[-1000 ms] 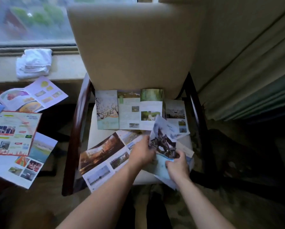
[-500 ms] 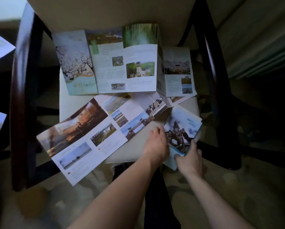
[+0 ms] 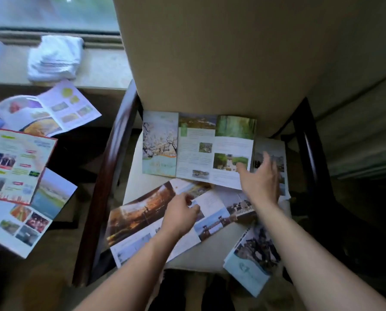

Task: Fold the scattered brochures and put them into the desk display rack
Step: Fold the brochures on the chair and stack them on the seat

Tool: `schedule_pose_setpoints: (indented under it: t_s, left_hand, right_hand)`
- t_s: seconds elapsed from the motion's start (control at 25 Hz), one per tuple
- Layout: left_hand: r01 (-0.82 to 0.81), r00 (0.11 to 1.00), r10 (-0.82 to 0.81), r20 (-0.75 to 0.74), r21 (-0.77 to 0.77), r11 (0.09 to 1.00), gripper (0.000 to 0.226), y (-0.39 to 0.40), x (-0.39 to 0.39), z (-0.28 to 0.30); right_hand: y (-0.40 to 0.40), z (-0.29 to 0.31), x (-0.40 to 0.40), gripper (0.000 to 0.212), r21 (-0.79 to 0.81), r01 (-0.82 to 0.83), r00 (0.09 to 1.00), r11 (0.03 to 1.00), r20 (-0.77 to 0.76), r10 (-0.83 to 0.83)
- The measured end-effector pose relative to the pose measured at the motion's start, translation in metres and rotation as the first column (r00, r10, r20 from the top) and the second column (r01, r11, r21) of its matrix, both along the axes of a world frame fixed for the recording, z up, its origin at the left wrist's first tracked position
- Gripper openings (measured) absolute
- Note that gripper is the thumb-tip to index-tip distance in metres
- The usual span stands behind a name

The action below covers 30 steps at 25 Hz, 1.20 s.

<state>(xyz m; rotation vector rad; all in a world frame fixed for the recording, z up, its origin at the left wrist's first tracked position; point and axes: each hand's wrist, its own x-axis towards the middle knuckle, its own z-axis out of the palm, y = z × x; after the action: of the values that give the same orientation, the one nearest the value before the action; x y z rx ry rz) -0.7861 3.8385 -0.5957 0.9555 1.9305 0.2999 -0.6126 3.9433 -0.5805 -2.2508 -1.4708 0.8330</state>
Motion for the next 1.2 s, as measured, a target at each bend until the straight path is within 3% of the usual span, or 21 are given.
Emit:
schedule_pose_setpoints:
  t_s: [0.08,0.2,0.28,0.4,0.56,0.72,0.8,0.92,1.0,1.08,1.2]
  left_hand:
    - [-0.085,0.995,0.085,0.045,-0.003,0.996,0.037,0.007,-0.016,-0.001]
    - [-0.111,0.989,0.113,0.093,-0.025,0.994,0.039,0.008,-0.025,-0.006]
    - [-0.110,0.988,0.112,0.107,-0.024,0.994,0.038,0.007,-0.026,-0.011]
    - [-0.119,0.985,0.121,0.122,-0.019,0.993,0.042,0.016,-0.028,-0.010]
    - [-0.180,0.980,0.177,0.086,0.030,0.983,0.055,0.038,-0.038,-0.003]
    - [-0.347,0.914,0.360,0.189,-0.101,0.932,0.063,0.051,-0.040,0.007]
    - [-0.395,0.864,0.428,0.264,-0.169,0.903,0.063,0.056,-0.038,0.013]
    - [-0.520,0.547,0.618,0.565,-0.350,0.779,0.073,0.062,-0.030,0.029]
    - [-0.556,0.490,0.644,0.587,-0.359,0.750,0.074,0.061,-0.027,0.035]
    - [-0.548,0.476,0.633,0.611,-0.357,0.756,0.066,0.059,-0.025,0.041]
    - [-0.541,0.496,0.597,0.631,-0.312,0.781,0.028,0.059,-0.023,0.051]
  right_hand:
    - [0.034,-0.008,-0.017,0.079,-0.139,0.001,1.000,0.990,0.018,0.001]
    - [0.041,-0.024,-0.027,0.065,-0.226,-0.001,0.982,0.974,0.183,0.044]
    - [0.036,-0.028,-0.026,0.057,-0.190,-0.022,0.963,0.981,0.259,0.071]
    - [0.026,-0.021,-0.021,0.058,-0.038,-0.087,0.966,0.995,0.242,0.093]
    - [0.026,0.030,-0.020,0.047,0.075,-0.158,0.987,0.985,0.028,0.156]
    - [0.032,0.122,-0.018,0.037,0.048,-0.346,0.908,0.937,-0.235,0.347]
    - [0.033,0.175,-0.010,0.036,0.032,-0.434,0.789,0.901,-0.469,0.396]
    - [0.035,0.233,0.012,0.037,0.047,-0.500,0.554,0.865,-0.750,0.361]
    - [0.038,0.251,0.024,0.039,0.055,-0.499,0.453,0.865,-0.834,0.314]
    - [0.042,0.256,0.033,0.039,0.041,-0.468,0.468,0.883,-0.836,0.287]
    - [0.042,0.249,0.035,0.037,0.010,-0.362,0.618,0.932,-0.746,0.248]
